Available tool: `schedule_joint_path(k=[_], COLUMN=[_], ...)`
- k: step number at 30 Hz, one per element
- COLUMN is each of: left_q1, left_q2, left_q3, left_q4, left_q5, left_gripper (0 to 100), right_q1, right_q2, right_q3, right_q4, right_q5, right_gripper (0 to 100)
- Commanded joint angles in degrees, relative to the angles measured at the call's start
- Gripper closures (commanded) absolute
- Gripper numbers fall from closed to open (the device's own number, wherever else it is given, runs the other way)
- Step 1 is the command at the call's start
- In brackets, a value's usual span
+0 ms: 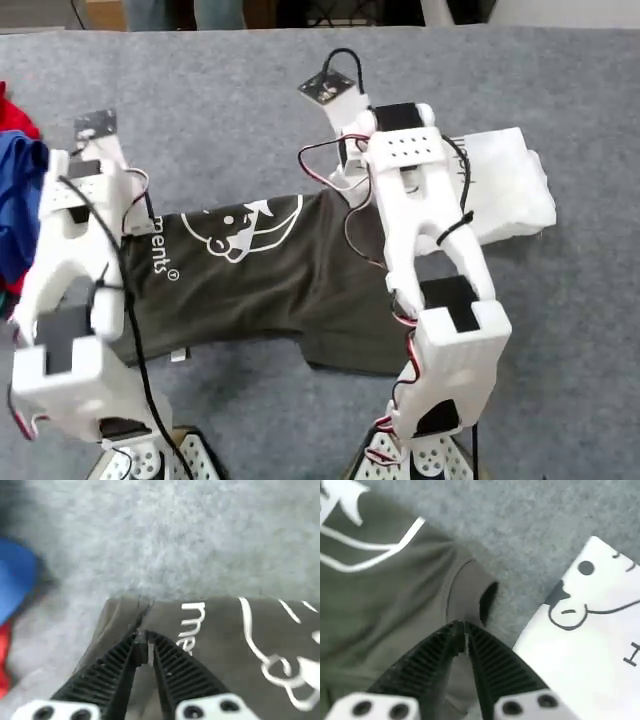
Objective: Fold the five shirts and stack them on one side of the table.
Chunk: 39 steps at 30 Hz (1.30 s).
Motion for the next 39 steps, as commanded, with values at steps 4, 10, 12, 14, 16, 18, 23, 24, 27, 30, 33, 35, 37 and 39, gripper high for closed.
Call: schedule_joint_path(k=[4,10,12,14,16,18,23,24,27,30,33,35,37,39], left_q1=[0.13,-4.00,-5.14,-6.20,-7.34,-8.92,-14.90,-15.69,-16.66,-16.75,-17.36,-18.07,-18.51,-18.59], left_q2=[4.84,3.16,2.73,2.73,2.73,2.73,2.73,2.73,2.73,2.73,2.73,2.73,2.73,2.64], left_q3=[-0.04,0.31,1.27,2.07,2.59,2.59,-0.66,-1.45,-4.70,-8.57,-10.77,-11.74,-12.35,-12.97], left_q4=[-2.20,-2.11,-2.11,-2.11,-2.11,-1.14,2.29,2.99,6.59,10.02,10.37,10.46,10.46,10.55], left_q5=[1.32,6.15,6.24,6.15,6.07,5.89,5.80,5.80,5.80,5.80,5.80,5.80,5.80,5.80], left_gripper=[97,97,97,97,97,97,97,97,97,97,97,97,97,97], right_q1=[-1.93,0.70,1.41,1.41,1.41,1.58,2.64,3.16,5.98,8.44,9.05,8.88,7.91,6.68], right_q2=[5.49,7.52,7.52,7.52,7.52,7.52,7.43,7.52,7.69,8.13,8.40,8.40,7.78,5.93], right_q3=[5.23,5.14,6.73,8.75,11.12,13.93,18.59,18.33,18.33,18.07,17.36,16.92,16.57,15.60], right_q4=[-6.86,-10.81,-14.95,-18.46,-21.10,-23.12,-26.64,-26.73,-26.55,-26.37,-26.46,-26.46,-26.37,-23.82], right_q5=[-3.16,-2.99,-2.99,-2.37,-0.70,-0.18,-0.18,-0.18,-0.18,-0.18,0.00,0.00,0.00,0.00], right_gripper=[98.4,98.4,98.5,98.5,98.5,98.5,98.5,98.5,98.5,98.5,98.5,98.5,98.5,98.5])
